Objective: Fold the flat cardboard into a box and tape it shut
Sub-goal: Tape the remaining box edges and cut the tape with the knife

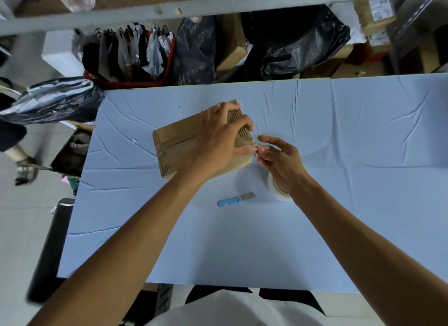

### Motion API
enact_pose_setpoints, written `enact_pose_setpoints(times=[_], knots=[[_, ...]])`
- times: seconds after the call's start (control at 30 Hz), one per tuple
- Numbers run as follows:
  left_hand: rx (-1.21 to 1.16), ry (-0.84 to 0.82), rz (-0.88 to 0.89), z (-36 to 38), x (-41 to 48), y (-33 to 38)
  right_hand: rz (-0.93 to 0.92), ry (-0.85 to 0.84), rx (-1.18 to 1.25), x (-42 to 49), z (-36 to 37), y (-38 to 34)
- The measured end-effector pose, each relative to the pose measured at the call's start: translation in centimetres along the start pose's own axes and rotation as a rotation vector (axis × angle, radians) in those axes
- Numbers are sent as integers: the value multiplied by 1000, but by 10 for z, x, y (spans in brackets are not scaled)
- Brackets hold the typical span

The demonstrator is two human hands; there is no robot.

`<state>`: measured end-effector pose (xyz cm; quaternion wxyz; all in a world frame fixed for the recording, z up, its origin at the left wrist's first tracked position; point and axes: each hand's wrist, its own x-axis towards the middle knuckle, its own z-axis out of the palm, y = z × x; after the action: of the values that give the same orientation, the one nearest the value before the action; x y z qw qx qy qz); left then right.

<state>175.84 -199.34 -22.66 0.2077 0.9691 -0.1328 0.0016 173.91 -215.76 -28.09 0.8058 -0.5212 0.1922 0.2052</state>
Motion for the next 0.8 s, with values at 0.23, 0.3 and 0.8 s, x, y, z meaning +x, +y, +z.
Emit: enact_pose_setpoints(times=[0.23,0.3,0.8], knots=[[74,-84,40,-4,1,-4,6,65,8,0,1,4],[80,-97,38,-5,1,-3,65,49,43,-2,1,8],[38,-64,47,-3,0,-2,188,-24,71,-6,9,5]])
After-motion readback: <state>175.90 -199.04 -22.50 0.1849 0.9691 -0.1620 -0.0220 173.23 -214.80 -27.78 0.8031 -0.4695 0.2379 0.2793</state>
